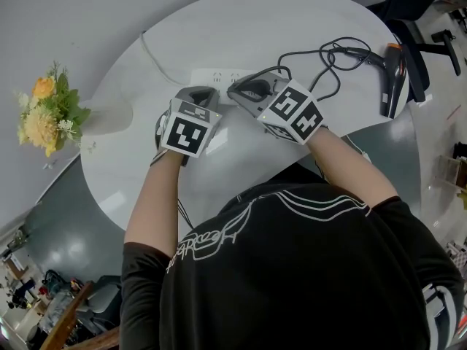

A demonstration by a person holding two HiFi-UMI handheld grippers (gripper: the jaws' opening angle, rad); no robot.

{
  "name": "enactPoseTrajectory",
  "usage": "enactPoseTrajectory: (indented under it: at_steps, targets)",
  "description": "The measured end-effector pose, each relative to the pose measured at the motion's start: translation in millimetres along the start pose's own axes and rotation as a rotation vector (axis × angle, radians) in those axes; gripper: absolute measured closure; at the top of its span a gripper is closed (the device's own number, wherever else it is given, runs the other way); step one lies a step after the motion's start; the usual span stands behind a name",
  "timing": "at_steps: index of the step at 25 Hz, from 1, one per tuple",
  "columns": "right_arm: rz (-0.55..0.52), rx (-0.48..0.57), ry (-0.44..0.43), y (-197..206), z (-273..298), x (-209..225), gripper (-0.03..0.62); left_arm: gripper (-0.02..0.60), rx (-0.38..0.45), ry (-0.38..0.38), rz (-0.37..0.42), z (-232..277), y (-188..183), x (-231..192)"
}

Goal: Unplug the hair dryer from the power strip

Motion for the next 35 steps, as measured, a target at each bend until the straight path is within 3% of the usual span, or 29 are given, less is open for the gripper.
enactPoseTrajectory:
  at_steps: [4, 7, 11, 14, 18, 20, 27, 29, 33, 35]
  targets:
    - [-0.019, -0.011, -0.003, -1.6, 0.0, -0.2, 0.568, 0.578, -0.012, 0.007, 0.015, 0.5, -0.3, 0.0]
    - [-0.14, -0.044, 0.017, -6.1, -1.3, -6.8, 0.569, 0.579, -0.026, -0.017, 0.044, 1.9, -2.2, 2.3]
    - [-0.232, -0.039, 0.019, -3.9, -3.5, -16.7, 0.569, 0.578, -0.03, 0.004, -0.008, 0.9, 0.9, 2.6]
    - [-0.181, -0.03, -0.001, -2.3, -4.1, -15.5, 0.569, 0.578, -0.036, -0.001, 0.032, 0.6, 1.1, 3.7]
    - [-0.027, 0.02, -0.001, 1.8, -5.5, -6.0, 0.569, 0.58, -0.038, -0.022, 0.113, 1.2, -0.8, 7.4]
    - [0.025, 0.032, 0.006, 3.4, -6.3, -2.7, 0.569, 0.58, -0.04, -0.017, 0.112, 2.3, -1.6, 7.9]
    - [-0.253, -0.036, 0.003, -4.2, -5.9, -18.0, 0.569, 0.58, -0.043, -0.015, 0.085, 1.8, -1.7, 6.1]
    - [-0.231, -0.04, -0.011, -3.7, -6.1, -17.8, 0.569, 0.58, -0.045, -0.01, 0.085, 1.6, -1.0, 6.9]
    - [-0.03, 0.001, -0.022, 1.8, -6.4, -5.9, 0.569, 0.58, -0.041, -0.017, 0.107, 1.7, 0.0, 8.3]
    - [-0.024, 0.0, -0.023, 1.0, -6.7, -3.7, 0.569, 0.58, -0.038, -0.024, 0.121, 1.8, -0.4, 8.7]
Point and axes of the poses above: the fingertips, and each gripper's own axes: z forward along the fingers, x to its right, y out of its underside, the point moved 7 cm from there along -z, backward along the fingers, and after that the axes turned 15 degrees about -z, right-handed, at the moved point
